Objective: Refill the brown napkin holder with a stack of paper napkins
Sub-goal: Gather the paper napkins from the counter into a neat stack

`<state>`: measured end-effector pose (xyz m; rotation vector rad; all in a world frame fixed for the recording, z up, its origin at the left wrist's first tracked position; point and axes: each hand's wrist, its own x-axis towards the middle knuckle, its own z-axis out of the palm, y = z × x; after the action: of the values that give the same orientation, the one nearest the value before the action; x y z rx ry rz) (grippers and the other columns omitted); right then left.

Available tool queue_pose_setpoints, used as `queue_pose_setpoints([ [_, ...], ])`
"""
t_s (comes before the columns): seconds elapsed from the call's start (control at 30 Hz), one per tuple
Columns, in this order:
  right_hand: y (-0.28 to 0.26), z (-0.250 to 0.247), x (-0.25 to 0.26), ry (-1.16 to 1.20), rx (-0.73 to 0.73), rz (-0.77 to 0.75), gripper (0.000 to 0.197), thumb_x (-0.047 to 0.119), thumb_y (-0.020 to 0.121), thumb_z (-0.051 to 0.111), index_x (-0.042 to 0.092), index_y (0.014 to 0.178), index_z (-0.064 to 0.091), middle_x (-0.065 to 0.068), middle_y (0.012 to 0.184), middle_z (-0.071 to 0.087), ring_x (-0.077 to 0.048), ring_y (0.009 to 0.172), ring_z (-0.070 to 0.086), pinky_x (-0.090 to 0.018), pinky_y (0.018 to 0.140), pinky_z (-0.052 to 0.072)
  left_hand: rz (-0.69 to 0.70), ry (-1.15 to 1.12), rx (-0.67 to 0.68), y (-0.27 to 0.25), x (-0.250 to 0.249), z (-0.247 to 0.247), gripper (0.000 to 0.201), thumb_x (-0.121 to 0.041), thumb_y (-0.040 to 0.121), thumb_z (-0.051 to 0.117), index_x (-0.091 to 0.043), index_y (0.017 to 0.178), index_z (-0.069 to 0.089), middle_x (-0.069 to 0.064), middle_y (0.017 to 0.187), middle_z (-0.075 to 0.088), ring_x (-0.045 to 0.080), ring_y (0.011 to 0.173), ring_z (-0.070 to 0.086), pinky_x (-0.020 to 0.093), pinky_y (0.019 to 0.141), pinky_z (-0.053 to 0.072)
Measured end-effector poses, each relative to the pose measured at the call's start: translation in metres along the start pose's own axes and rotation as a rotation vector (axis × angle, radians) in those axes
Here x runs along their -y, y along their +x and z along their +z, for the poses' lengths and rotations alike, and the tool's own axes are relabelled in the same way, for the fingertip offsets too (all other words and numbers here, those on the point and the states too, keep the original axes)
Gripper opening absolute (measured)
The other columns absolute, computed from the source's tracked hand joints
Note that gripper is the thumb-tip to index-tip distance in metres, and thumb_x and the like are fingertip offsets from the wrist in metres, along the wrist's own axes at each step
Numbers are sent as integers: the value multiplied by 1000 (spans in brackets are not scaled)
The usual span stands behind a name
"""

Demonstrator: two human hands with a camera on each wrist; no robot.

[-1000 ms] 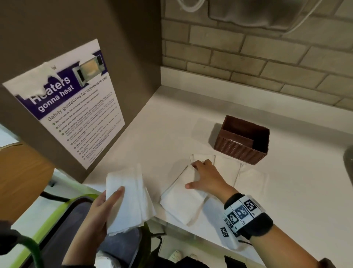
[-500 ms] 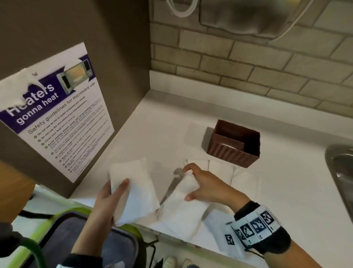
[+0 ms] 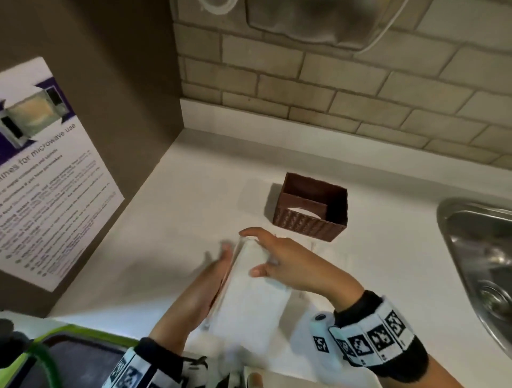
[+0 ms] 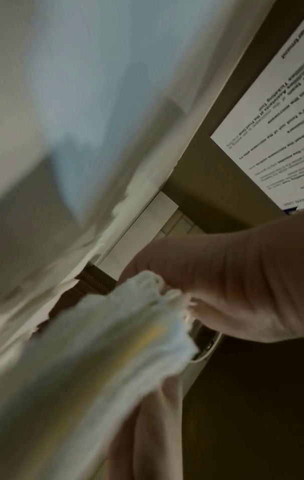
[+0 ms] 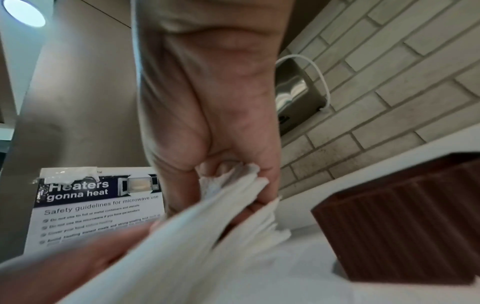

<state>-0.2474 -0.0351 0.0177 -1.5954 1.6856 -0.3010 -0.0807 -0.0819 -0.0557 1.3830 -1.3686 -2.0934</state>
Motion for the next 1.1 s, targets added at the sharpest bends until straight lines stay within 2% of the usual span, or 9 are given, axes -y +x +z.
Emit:
queue_pose_setpoints([
  [0.1, 2, 11, -15, 104, -138, -16, 71, 23, 85, 71, 34, 141, 29, -2, 127, 52, -19, 122, 50, -25, 94, 38, 92, 84, 72, -3, 2, 11, 37, -63, 83, 59, -39, 109, 69, -6, 110, 76, 10, 104, 70, 37, 95, 52],
  [0.2, -11, 10, -48, 104, -331, 71, 56, 37, 87, 65, 30, 135, 37, 6, 112, 47, -13, 104, 51, -21, 87, 39, 129, 167, 18, -5, 10, 12, 55, -55, 69, 73, -28, 116, 65, -7, 103, 78, 10, 91, 74, 35, 81, 59],
  [0.27, -25, 4, -87, -39, -474, 229, 46, 44, 87, 62, 23, 126, 49, 3, 113, 50, -18, 108, 53, -26, 90, 43, 104, 108, -88, -6, 13, 4, 38, -42, 83, 71, -25, 116, 65, -10, 94, 79, 7, 83, 75, 25, 67, 58],
  [0.43, -35, -8, -152, -314, -360, 630, 85, 63, 74, 66, 25, 142, 32, -2, 138, 40, -28, 125, 41, -40, 99, 38, 71, 63, -214, -6, 16, -18, 22, -34, 90, 65, -24, 109, 69, -5, 93, 79, 11, 82, 75, 28, 66, 56],
  [0.53, -30, -13, -163, -246, -326, 606, 82, 57, 69, 74, 29, 137, 38, 0, 132, 44, -26, 124, 40, -40, 99, 36, 78, 51, -245, -7, 15, -22, 14, -30, 91, 64, -25, 103, 70, -12, 90, 79, 4, 77, 74, 22, 62, 53],
  [0.67, -26, -24, -164, -70, -245, 597, 81, 45, 72, 78, 17, 141, 44, -7, 133, 49, -27, 124, 46, -35, 102, 38, 38, 19, -268, -8, 16, -24, 20, -32, 91, 64, -22, 107, 71, -2, 95, 80, 20, 90, 74, 34, 70, 56],
  [0.8, -42, -39, -155, -3, -177, 526, 64, 42, 83, 68, 20, 139, 47, 3, 144, 48, -20, 134, 43, -35, 112, 32, 36, -5, -318, -10, 17, -25, 18, -29, 92, 64, -22, 108, 70, -6, 93, 79, 5, 84, 72, 23, 66, 51],
  [0.97, -73, -78, -107, 254, 3, 243, 12, 26, 87, 68, 35, 95, 69, 20, 100, 74, 0, 96, 67, -23, 89, 50, 20, -42, -356, -16, 17, -30, 23, -29, 93, 62, -18, 113, 66, -4, 101, 73, 8, 89, 65, 22, 64, 46],
  [1.1, -28, -69, -100, 46, 75, 206, 43, 34, 89, 64, 29, 131, 55, 14, 140, 52, -6, 126, 48, -29, 108, 39, 27, -31, -377, -19, 17, -29, 25, -29, 94, 61, -16, 115, 66, -5, 97, 73, 6, 87, 65, 20, 63, 45],
])
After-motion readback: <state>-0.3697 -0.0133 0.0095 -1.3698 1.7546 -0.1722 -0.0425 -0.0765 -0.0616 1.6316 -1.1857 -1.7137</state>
